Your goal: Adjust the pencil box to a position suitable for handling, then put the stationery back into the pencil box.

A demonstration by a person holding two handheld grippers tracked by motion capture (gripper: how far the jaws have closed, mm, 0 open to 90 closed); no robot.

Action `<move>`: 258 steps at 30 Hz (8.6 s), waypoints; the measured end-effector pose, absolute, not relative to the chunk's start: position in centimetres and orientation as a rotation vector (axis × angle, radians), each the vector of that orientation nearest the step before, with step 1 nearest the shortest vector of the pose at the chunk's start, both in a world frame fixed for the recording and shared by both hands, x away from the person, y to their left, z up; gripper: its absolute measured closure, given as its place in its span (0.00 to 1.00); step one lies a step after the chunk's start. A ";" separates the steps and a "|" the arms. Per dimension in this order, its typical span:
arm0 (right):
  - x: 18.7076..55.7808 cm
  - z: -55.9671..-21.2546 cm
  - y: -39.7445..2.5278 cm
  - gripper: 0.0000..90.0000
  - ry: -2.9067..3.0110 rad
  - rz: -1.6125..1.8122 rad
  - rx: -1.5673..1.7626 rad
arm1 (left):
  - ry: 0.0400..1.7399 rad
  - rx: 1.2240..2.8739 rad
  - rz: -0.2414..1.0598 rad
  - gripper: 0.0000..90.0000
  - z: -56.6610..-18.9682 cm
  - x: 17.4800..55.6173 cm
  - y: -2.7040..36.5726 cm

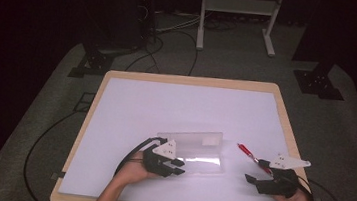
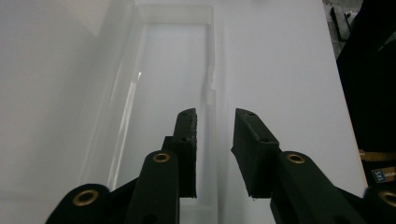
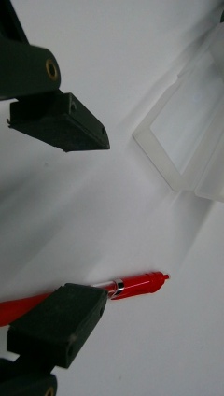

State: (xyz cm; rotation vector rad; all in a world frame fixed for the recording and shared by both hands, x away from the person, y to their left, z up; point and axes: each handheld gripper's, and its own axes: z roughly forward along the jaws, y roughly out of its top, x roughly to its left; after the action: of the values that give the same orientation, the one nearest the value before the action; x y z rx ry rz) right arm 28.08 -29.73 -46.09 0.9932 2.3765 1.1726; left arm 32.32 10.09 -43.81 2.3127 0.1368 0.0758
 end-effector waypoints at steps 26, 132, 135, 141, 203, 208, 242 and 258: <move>29.7 -44.8 -29.9 0.25 2.388 1.140 1.015 | 0.369 2.179 0.276 0.56 -40.5 31.9 19.5; 32.8 -38.2 -27.8 0.87 2.466 1.173 0.942 | 0.658 2.079 0.345 0.28 -43.6 32.2 25.9; 32.9 -37.9 -27.4 0.87 2.470 1.176 0.927 | 0.661 2.076 0.345 0.28 -43.6 32.1 25.9; 33.1 -37.2 -26.5 0.87 2.488 1.195 0.876 | 0.665 2.073 0.348 0.27 -43.6 32.1 26.0; 34.9 -36.2 -19.6 0.87 2.644 1.266 0.628 | 0.679 2.067 0.345 0.21 -43.6 32.2 26.1; 35.0 -36.5 -19.3 0.87 2.654 1.265 0.618 | 0.678 2.069 0.344 0.21 -43.6 32.2 26.1; 35.6 -39.7 -16.4 0.87 2.772 1.230 0.519 | 0.686 2.066 0.340 0.21 -43.6 32.1 26.2; 35.8 -41.1 -15.5 0.87 2.828 1.217 0.455 | 0.690 2.064 0.334 0.19 -43.6 32.2 26.2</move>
State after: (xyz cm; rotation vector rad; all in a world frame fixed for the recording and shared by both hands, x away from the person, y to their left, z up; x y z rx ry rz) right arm 35.79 -15.55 -41.07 0.4555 2.8279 1.2165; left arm 32.17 26.18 -43.62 2.0639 0.6901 0.3342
